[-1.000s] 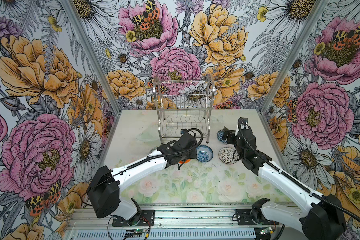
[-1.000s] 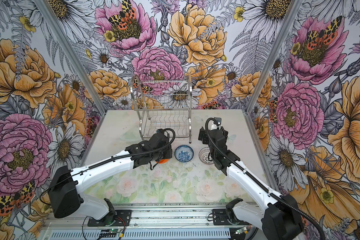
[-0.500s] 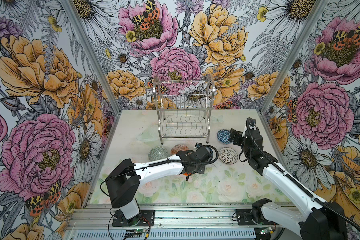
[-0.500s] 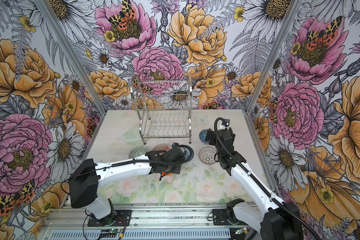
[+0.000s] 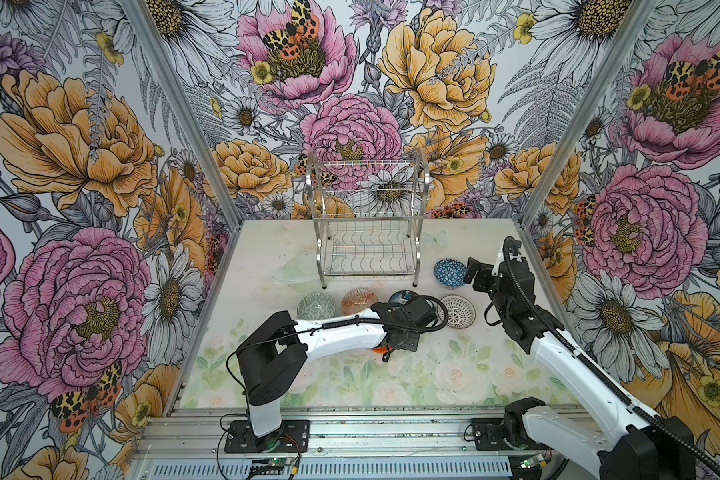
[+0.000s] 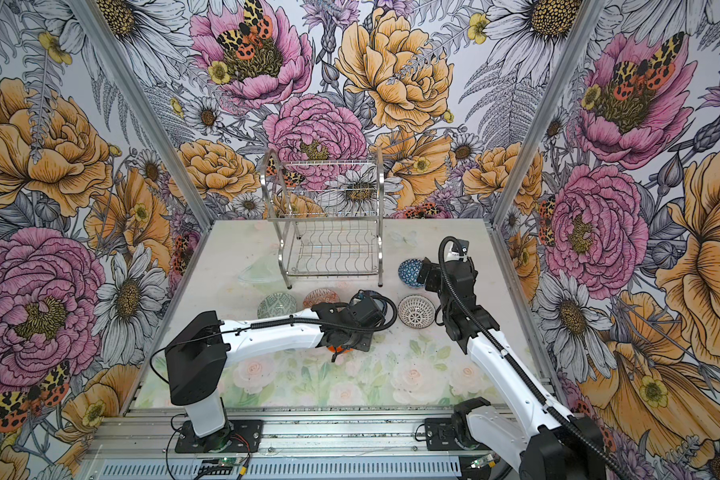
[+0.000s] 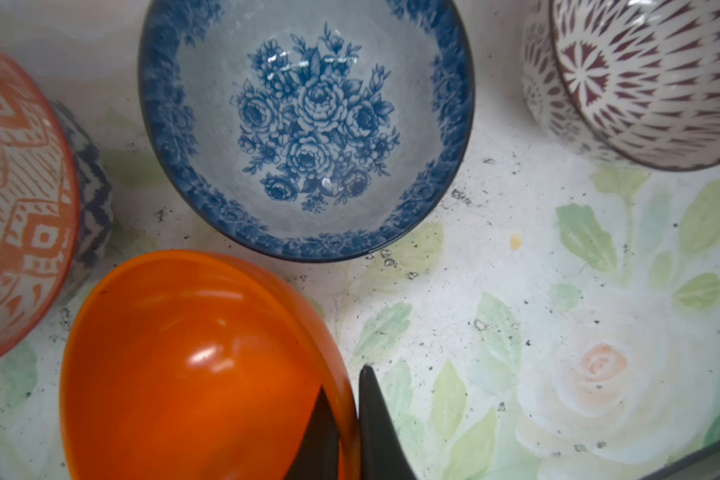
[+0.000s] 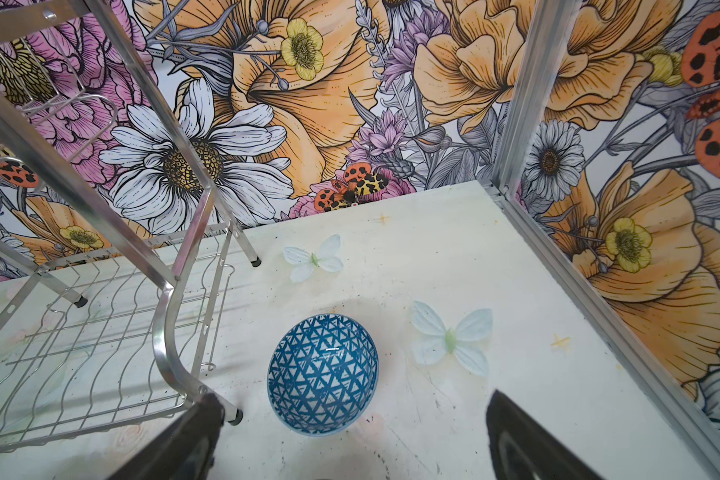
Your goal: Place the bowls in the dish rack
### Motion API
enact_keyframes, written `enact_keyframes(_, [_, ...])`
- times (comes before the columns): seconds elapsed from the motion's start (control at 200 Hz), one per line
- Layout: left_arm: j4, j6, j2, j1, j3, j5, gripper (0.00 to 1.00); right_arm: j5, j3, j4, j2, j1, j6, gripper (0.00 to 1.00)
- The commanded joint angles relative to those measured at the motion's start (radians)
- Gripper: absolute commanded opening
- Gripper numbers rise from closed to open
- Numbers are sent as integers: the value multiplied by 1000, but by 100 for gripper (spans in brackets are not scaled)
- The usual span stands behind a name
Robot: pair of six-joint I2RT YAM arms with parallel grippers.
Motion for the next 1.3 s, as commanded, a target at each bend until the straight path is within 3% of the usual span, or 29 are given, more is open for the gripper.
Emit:
enact_keyframes(0.0, [-4, 21, 36, -3, 37, -26, 1, -21, -6, 0, -15, -9, 10, 100])
enact_keyframes(0.2, [-5, 27, 64, 0, 50, -35, 9, -28, -13, -1, -31, -17, 10, 99])
enact_keyframes(0.365, [-4, 34, 56, 4, 48, -53, 23, -42, -14, -1, -30, -18, 14, 100])
enact_keyframes(0.59, [-5, 40, 36, 4, 50, -67, 34, -59, -11, 1, -25, -20, 16, 99])
enact_keyframes(1.036, [-5, 56, -61, 8, 65, -84, 51, -80, -11, -1, -26, -20, 14, 99])
enact_keyframes(1.296, [-12, 84, -224, 78, 21, -109, 76, -135, -6, -14, -36, -18, 23, 100])
